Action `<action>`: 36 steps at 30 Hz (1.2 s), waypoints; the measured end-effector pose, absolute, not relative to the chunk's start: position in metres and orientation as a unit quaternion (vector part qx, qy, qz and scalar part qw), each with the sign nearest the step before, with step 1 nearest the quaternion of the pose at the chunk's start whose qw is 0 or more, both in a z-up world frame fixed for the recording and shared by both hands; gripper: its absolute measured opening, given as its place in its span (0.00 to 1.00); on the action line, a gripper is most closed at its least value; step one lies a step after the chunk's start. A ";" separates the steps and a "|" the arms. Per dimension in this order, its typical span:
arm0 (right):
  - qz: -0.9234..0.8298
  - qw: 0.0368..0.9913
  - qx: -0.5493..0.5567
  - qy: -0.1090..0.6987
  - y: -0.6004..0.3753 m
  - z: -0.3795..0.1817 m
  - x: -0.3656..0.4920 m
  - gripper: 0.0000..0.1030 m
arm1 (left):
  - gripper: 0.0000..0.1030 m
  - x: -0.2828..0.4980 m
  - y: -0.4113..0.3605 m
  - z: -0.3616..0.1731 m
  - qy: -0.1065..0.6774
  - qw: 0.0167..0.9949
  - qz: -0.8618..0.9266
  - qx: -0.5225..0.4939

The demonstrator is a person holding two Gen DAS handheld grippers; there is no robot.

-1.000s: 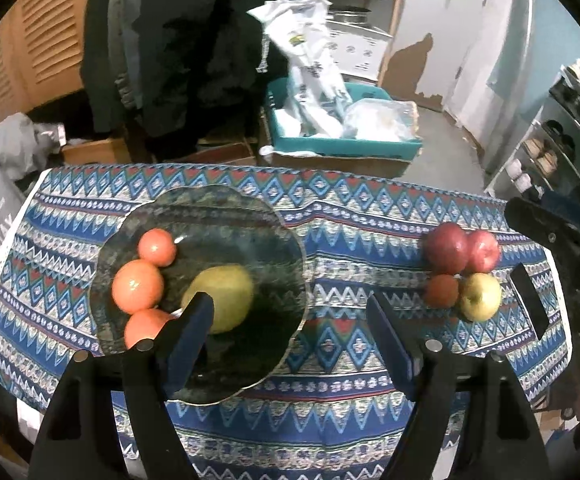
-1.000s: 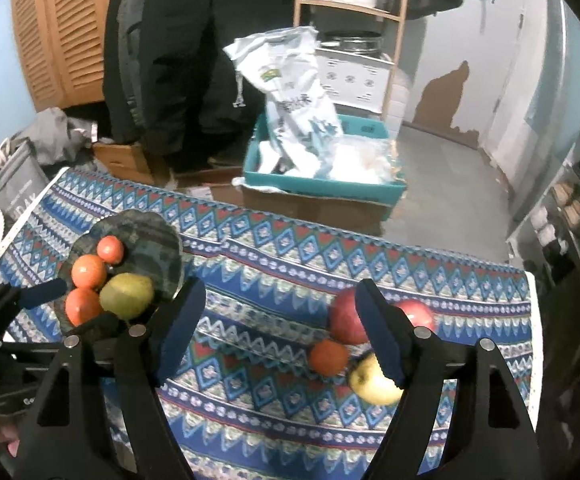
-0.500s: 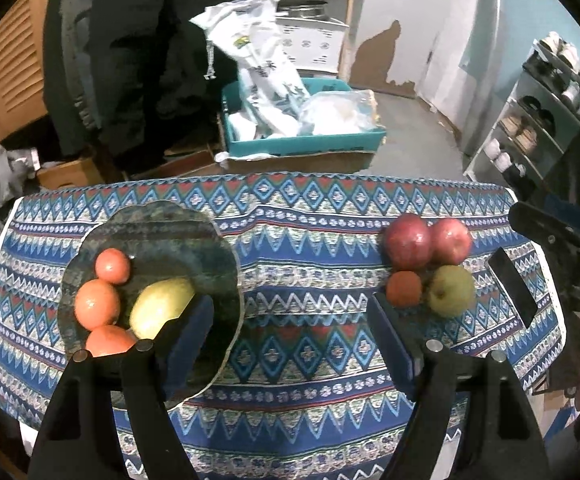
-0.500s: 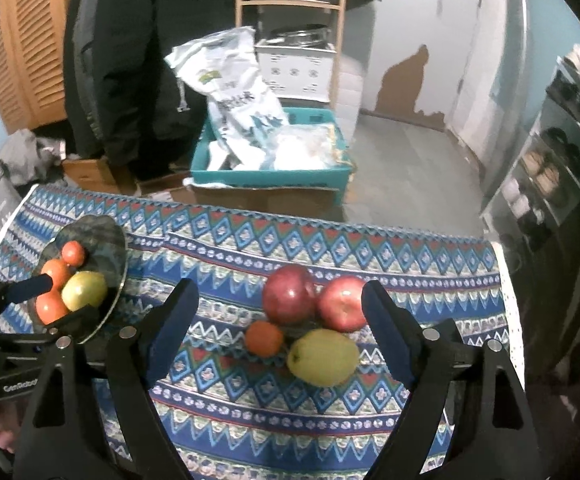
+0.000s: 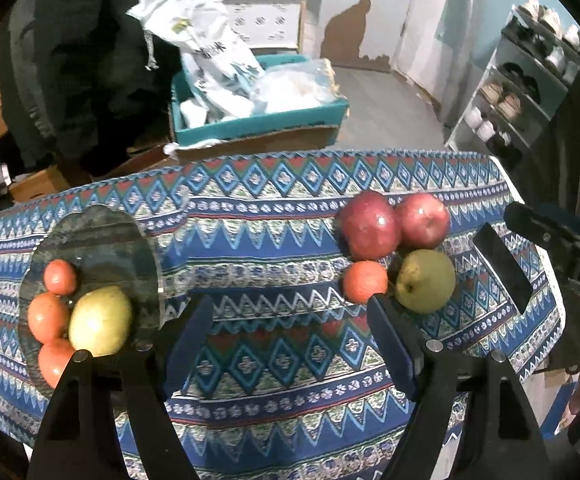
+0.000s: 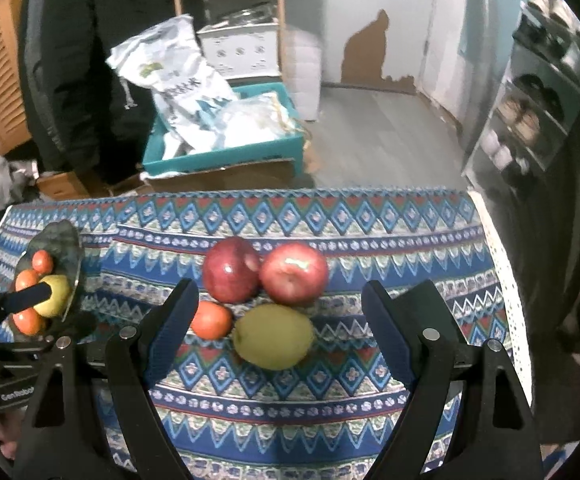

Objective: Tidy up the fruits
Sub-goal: 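Bring the right tool around a red apple while the left tool reaches a small orange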

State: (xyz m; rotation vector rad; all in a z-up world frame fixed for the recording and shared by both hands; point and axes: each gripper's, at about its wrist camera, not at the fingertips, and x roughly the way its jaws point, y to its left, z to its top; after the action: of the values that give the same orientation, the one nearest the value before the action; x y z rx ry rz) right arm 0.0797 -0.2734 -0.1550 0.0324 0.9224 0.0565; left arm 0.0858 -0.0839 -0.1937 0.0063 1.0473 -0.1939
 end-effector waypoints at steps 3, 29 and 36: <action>0.019 0.892 0.024 0.452 -0.284 -0.163 0.080 0.81 | 0.78 0.091 -0.095 -0.201 0.507 0.856 -0.099 0.006; -0.009 0.861 0.070 0.504 -0.336 -0.228 0.097 0.81 | 0.78 0.140 -0.142 -0.279 0.579 0.804 -0.130 -0.044; 0.002 0.857 0.075 0.509 -0.335 -0.235 0.106 0.81 | 0.63 0.146 -0.147 -0.294 0.594 0.789 -0.146 -0.060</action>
State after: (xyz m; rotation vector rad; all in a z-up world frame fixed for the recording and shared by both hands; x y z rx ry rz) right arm 0.1060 -0.3350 -0.2347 0.1569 1.0703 0.0033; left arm 0.1461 -0.1474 -0.2938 -0.1287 1.2803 -0.3148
